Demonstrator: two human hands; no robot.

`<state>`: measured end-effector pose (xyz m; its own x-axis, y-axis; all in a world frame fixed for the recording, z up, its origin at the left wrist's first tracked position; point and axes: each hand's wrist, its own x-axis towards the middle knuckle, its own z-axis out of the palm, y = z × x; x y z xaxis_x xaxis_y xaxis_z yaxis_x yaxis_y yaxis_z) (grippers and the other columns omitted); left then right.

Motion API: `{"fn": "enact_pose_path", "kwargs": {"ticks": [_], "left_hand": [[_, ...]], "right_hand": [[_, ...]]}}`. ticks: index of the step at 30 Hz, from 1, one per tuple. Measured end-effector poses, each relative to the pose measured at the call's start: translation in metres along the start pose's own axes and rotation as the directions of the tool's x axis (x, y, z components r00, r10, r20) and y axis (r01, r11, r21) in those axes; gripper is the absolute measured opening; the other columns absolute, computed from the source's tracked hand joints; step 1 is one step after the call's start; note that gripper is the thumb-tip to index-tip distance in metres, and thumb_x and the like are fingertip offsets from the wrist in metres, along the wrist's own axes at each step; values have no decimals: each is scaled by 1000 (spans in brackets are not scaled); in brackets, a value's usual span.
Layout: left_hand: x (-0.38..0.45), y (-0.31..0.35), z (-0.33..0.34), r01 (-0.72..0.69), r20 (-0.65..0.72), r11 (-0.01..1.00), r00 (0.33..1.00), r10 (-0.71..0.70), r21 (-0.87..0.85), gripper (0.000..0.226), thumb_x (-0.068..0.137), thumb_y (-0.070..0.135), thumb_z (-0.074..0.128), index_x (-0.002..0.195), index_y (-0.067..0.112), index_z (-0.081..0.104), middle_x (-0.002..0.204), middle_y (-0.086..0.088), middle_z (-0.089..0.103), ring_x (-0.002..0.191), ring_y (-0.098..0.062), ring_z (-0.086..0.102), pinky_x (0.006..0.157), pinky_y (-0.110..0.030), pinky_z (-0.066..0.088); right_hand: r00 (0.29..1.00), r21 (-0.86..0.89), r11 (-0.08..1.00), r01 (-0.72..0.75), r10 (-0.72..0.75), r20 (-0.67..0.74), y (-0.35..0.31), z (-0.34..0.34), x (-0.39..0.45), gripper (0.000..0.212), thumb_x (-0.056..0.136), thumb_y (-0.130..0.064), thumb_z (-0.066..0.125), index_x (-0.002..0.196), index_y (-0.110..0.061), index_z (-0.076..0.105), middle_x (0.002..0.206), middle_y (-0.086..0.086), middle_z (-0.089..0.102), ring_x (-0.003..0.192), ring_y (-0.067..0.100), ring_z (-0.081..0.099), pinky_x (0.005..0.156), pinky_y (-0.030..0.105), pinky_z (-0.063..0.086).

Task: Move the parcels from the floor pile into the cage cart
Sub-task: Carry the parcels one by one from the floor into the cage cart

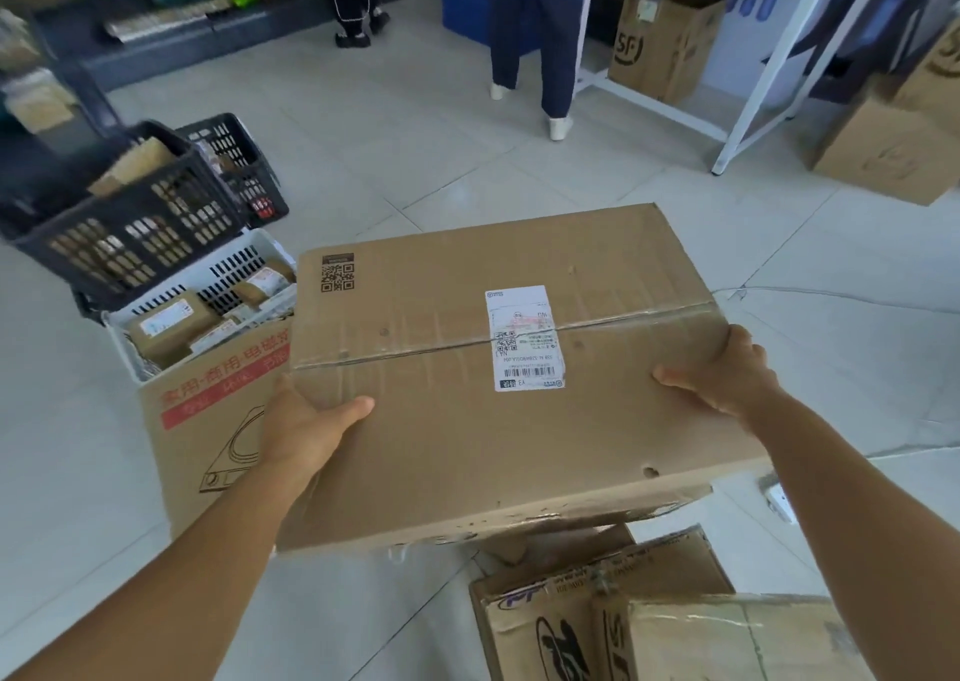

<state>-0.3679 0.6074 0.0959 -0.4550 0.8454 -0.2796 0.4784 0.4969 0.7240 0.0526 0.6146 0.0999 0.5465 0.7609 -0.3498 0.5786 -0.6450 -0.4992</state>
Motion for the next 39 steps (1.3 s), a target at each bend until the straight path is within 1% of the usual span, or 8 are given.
{"fn": "enact_pose_path", "kwargs": {"ticks": [7, 12, 16, 20, 24, 28, 32, 39], "left_hand": [[-11, -2, -34, -43, -34, 999, 998, 43, 3, 76, 67, 34, 86, 131, 18, 47, 125, -6, 58, 113, -31, 56, 95, -44, 47], [-48, -51, -149, -36, -179, 998, 984, 25, -55, 71, 66, 40, 85, 123, 17, 49, 117, -4, 61, 105, -30, 58, 83, -37, 46], [-86, -94, -229, -12, -296, 996, 955, -14, -88, 80, 57, 51, 85, 121, 17, 50, 116, -7, 63, 104, -30, 60, 91, -44, 49], [-134, -141, -306, -23, -409, 987, 911, -45, -161, 71, 69, 33, 85, 127, 12, 50, 117, -8, 61, 97, -25, 55, 84, -36, 43], [-187, -196, -380, 2, -504, 982, 858, -98, -187, 73, 66, 39, 85, 126, 16, 50, 115, -3, 61, 97, -25, 56, 87, -39, 47], [-246, -246, -451, 34, -622, 982, 770, -146, -187, 79, 68, 40, 84, 132, 12, 47, 124, -9, 60, 113, -32, 57, 94, -43, 44], [-302, -294, -516, 76, -707, 977, 679, -198, -201, 76, 68, 41, 84, 129, 12, 49, 125, -11, 61, 113, -33, 57, 94, -44, 45], [-390, -364, -602, 141, -823, 955, 486, -296, -260, 71, 71, 41, 81, 127, 12, 49, 124, -9, 61, 113, -31, 56, 86, -38, 41]], "right_hand": [[1000, 19, 1000, -21, 21, 7, -4, 14, -27, 114, 58, -57, 86, 146, -19, 24, 140, 13, 39, 129, 42, 40, 104, 61, 37], [984, 21, 985, 169, -170, 56, -72, 34, -104, 113, 59, -60, 83, 146, -17, 25, 138, 13, 41, 128, 41, 42, 105, 56, 38], [952, 48, 957, 287, -291, 94, -116, 53, -172, 108, 63, -56, 84, 145, -15, 27, 136, 14, 42, 125, 39, 43, 103, 53, 41], [905, 83, 915, 395, -403, 132, -154, 75, -244, 114, 57, -60, 84, 146, -19, 25, 139, 9, 41, 127, 38, 42, 104, 57, 39], [843, 103, 862, 496, -506, 181, -190, 98, -324, 117, 57, -61, 84, 148, -20, 23, 143, 10, 39, 130, 39, 40, 105, 58, 37], [753, 162, 790, 591, -612, 241, -223, 127, -410, 116, 56, -60, 84, 147, -19, 25, 142, 9, 39, 129, 38, 40, 105, 57, 38], [659, 248, 719, 649, -694, 291, -249, 160, -497, 128, 36, -69, 81, 144, -22, 29, 139, 8, 43, 124, 38, 46, 101, 57, 42], [442, 349, 569, 745, -812, 381, -300, 223, -630, 115, 43, -61, 86, 138, -22, 33, 135, 10, 46, 121, 37, 46, 99, 58, 44]]}}
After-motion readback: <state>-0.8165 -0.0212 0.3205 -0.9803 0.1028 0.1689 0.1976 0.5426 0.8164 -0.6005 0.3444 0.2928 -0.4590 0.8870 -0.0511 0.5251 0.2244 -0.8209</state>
